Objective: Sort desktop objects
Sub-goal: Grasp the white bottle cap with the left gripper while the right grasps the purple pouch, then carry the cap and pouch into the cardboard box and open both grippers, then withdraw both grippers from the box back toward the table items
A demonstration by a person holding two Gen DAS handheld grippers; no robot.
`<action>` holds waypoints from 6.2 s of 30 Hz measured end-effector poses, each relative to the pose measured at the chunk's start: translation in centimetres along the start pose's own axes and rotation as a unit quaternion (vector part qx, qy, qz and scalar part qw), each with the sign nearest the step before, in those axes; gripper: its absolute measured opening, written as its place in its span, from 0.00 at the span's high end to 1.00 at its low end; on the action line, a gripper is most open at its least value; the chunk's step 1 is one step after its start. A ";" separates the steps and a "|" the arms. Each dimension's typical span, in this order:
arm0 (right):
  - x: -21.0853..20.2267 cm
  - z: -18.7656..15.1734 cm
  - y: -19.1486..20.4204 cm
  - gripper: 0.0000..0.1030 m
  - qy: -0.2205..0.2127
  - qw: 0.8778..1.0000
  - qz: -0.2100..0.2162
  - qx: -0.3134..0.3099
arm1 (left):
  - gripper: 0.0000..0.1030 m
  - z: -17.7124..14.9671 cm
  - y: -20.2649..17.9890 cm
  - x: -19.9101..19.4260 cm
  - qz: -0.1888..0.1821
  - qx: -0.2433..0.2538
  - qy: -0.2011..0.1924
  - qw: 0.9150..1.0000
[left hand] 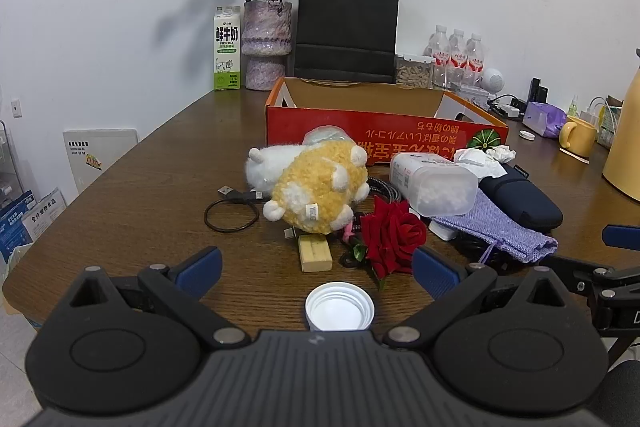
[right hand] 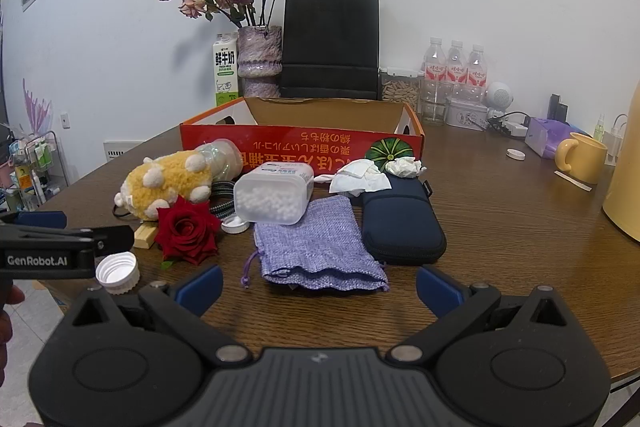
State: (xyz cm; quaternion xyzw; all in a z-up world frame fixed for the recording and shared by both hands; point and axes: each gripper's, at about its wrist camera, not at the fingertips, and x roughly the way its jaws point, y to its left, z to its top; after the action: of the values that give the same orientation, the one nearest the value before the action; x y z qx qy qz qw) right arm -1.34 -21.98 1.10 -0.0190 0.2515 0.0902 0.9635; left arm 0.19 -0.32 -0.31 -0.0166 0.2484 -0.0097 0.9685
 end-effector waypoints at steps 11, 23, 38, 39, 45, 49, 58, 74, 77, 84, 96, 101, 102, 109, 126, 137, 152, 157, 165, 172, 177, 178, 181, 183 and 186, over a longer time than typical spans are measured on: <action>0.1 0.0 0.1 0.00 0.000 1.000 0.000 0.000 | 0.00 -0.1 0.0 0.0 0.000 0.000 0.000 1.000; 0.1 -0.1 0.1 0.00 0.001 1.000 0.000 0.000 | 0.00 -0.2 0.1 0.0 -0.002 0.000 0.000 1.000; 0.3 -0.2 0.1 0.00 0.002 1.000 0.000 0.001 | 0.00 -0.6 0.4 0.2 -0.002 -0.002 0.012 1.000; 0.2 -0.2 0.0 0.00 0.003 1.000 0.001 0.001 | 0.00 -0.6 0.4 0.3 -0.002 -0.002 0.013 1.000; 0.7 -0.8 0.2 0.00 0.008 1.000 0.003 0.004 | 0.00 -1.0 0.6 0.8 -0.010 -0.008 0.030 0.999; 1.0 -0.8 0.0 0.00 0.013 1.000 0.005 0.006 | 0.01 -1.3 0.5 1.3 -0.015 -0.008 0.043 0.999; 2.3 -0.7 -0.3 0.00 0.025 1.000 0.007 0.008 | 0.38 -1.8 -0.2 2.1 -0.018 0.010 0.055 0.998; 4.8 0.1 0.3 0.23 0.006 0.998 0.011 -0.060 | 0.60 -1.6 -0.3 2.3 -0.022 0.019 0.053 0.998; 5.7 0.2 -0.1 0.37 0.020 0.998 0.029 -0.057 | 0.60 -1.6 -0.3 2.4 -0.023 0.019 0.053 0.998; 5.4 0.5 -0.8 0.72 0.018 0.997 0.066 -0.037 | 0.60 -1.5 0.1 2.3 -0.029 0.007 0.053 0.998; 4.5 1.5 -2.3 0.83 0.008 0.997 0.076 -0.022 | 0.60 -1.4 0.1 2.3 -0.032 0.007 0.055 0.998; 5.9 1.4 -1.6 0.76 0.003 0.997 0.066 -0.042 | 0.60 -1.3 0.2 2.6 -0.031 0.009 0.054 0.998; 6.1 1.6 -1.5 0.79 0.002 0.997 0.067 -0.043 | 0.60 -1.3 0.1 2.6 -0.031 0.008 0.053 0.998; 4.5 2.5 -1.2 0.95 -0.039 0.995 0.057 -0.067 | 0.61 0.1 0.4 1.4 -0.038 0.009 0.024 0.999; 1.8 11.6 -1.8 0.96 -0.164 0.980 0.017 -0.110 | 0.61 12.3 -1.2 2.8 -0.054 0.037 -0.086 0.994; 13.4 19.7 -3.3 0.96 -0.123 0.984 -0.031 -0.122 | 0.61 21.2 -1.6 14.0 -0.061 0.033 -0.039 0.997; 28.4 21.7 -3.7 0.96 -0.014 0.980 -0.050 -0.190 | 0.61 22.2 -2.8 28.7 -0.028 0.037 0.086 0.995; 30.2 20.7 -4.0 0.96 0.021 0.980 -0.028 -0.196 | 0.60 21.5 -3.0 30.3 -0.016 0.046 0.108 0.993; 30.4 20.3 -5.0 0.59 0.069 0.988 0.023 -0.139 | 0.25 21.2 -3.0 29.7 -0.003 0.047 0.107 0.993; 27.9 20.0 -5.6 0.08 0.063 0.990 0.035 -0.121 | 0.00 21.3 -3.0 26.7 0.004 0.055 0.067 0.996; 25.7 20.5 -5.8 0.01 0.055 0.993 0.046 -0.097 | 0.00 21.5 -2.6 24.2 0.012 0.048 0.040 0.998; 25.2 20.6 -5.7 0.00 0.053 0.993 0.045 -0.096 | 0.00 21.6 -2.6 23.7 0.015 0.049 0.034 0.998; 23.6 20.8 -5.5 0.00 0.044 0.994 0.038 -0.096 | 0.00 21.6 -2.5 22.1 0.018 0.051 0.020 0.998; 22.6 20.8 -5.2 0.00 0.038 0.994 0.034 -0.096 | 0.00 21.6 -2.4 20.8 0.017 0.050 0.011 0.999; 20.9 20.8 -4.9 0.00 0.029 0.995 0.030 -0.096 | 0.00 21.6 -2.1 19.0 0.016 0.047 0.000 0.999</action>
State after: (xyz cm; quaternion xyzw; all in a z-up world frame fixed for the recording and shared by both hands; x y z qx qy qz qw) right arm 27.47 -21.66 8.99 -0.1061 0.2704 0.1418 0.9463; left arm 27.26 -2.37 9.52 0.0325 0.2481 -0.0056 0.9682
